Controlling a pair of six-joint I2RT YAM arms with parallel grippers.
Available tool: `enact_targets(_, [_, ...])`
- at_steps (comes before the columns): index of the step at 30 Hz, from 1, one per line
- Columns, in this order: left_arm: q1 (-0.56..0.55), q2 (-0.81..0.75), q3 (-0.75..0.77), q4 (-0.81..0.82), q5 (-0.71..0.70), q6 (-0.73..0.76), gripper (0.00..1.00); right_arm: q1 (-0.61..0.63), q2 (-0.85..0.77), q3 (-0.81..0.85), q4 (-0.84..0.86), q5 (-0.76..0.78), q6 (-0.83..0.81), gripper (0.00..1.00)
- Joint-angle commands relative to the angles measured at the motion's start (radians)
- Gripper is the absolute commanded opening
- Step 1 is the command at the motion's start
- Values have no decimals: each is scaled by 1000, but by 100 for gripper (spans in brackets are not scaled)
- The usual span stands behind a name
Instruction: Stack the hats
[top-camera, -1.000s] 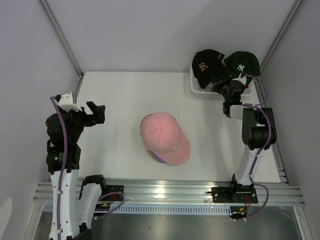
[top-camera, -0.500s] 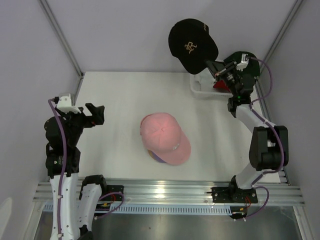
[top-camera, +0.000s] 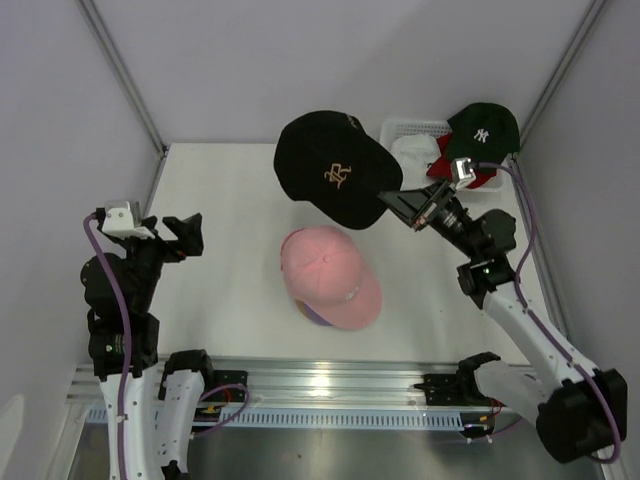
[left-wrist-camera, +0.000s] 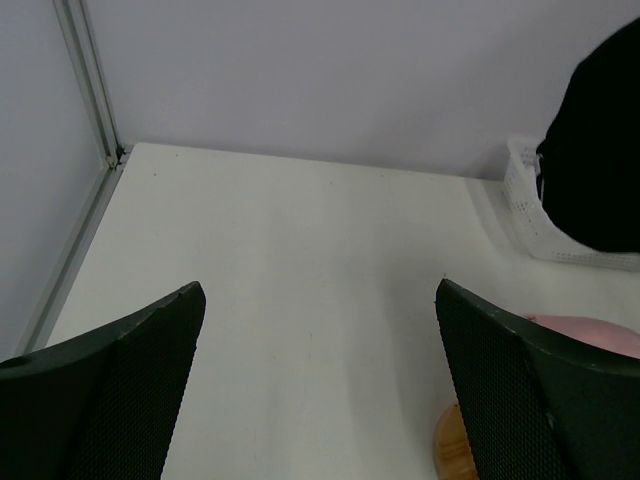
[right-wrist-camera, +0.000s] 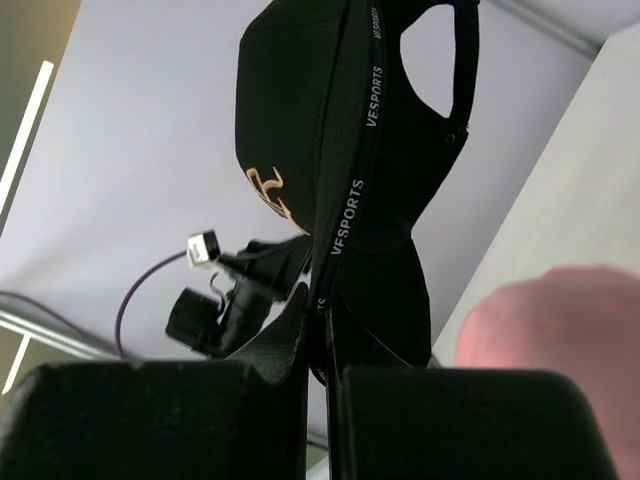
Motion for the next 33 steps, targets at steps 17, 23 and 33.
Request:
enact_targets(17, [10, -30, -10, 54, -60, -22, 100, 151, -574, -329, -475, 92, 49, 0])
enact_targets(23, [10, -25, -9, 52, -46, -22, 100, 173, -556, -383, -376, 100, 119, 0])
enact_targets(33, [12, -27, -6, 52, -39, -23, 100, 274, -513, -320, -255, 207, 187, 0])
